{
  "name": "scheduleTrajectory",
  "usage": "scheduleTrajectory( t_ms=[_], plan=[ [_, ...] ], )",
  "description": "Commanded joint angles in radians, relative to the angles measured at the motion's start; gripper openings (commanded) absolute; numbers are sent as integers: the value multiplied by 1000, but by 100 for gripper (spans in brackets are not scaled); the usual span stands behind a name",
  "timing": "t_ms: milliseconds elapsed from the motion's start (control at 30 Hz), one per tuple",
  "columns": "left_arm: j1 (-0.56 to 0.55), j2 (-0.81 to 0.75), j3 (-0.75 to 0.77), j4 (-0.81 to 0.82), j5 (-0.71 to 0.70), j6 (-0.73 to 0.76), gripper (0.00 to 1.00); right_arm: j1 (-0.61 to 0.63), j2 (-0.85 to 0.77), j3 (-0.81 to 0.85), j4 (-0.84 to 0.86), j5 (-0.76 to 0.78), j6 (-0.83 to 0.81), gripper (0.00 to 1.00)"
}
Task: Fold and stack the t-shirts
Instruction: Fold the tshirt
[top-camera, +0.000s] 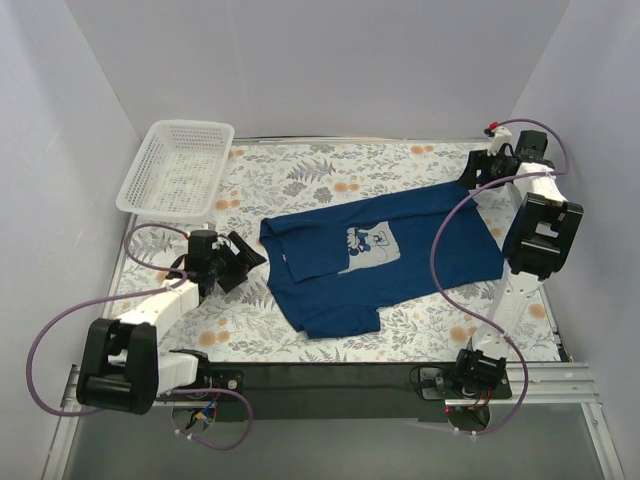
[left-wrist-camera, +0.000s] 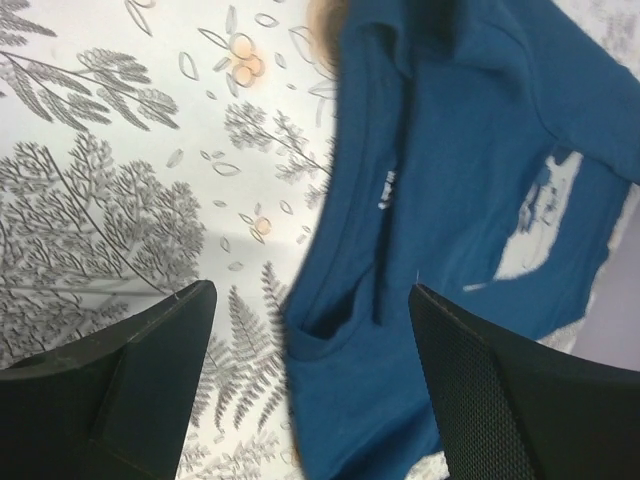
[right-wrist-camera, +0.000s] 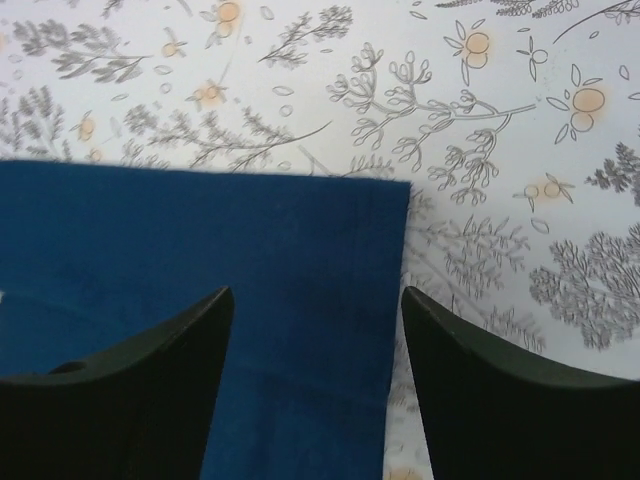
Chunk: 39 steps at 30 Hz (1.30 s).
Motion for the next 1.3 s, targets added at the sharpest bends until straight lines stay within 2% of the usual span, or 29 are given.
scheduleTrajectory(
  t_ms=[0,200,267,300,433,667,933,967,1100,1267],
  plan=[
    [0,87,58,83,-67,-11,71,0,-207,-124,30,4,-94,64],
    [-4,372,286,146,-118,66,57,0,-426,-404,33,-94,-159,64],
    [-6,452,334,137,-120,75,56,0,-498,-462,33,-125,-169,64],
    [-8,476,375,128,-120,93,52,0,-518,-507,32,-131,-172,64],
    [-9,549,442,62,-138,127,47,0,-602,-593,33,-160,-179,64],
    [-29,616,485,48,-141,166,33,0,-650,-643,33,-227,-139,65],
    [-78,702,589,2,-248,233,29,-5,-669,-683,33,-240,-133,65],
    [-78,720,601,-6,-259,239,26,-6,-673,-686,33,-247,-133,65],
    [-78,759,653,-50,-307,287,0,-22,-685,-695,32,-270,-131,64],
    [-77,771,695,-70,-402,334,0,-35,-693,-700,32,-281,-134,65]
  ],
)
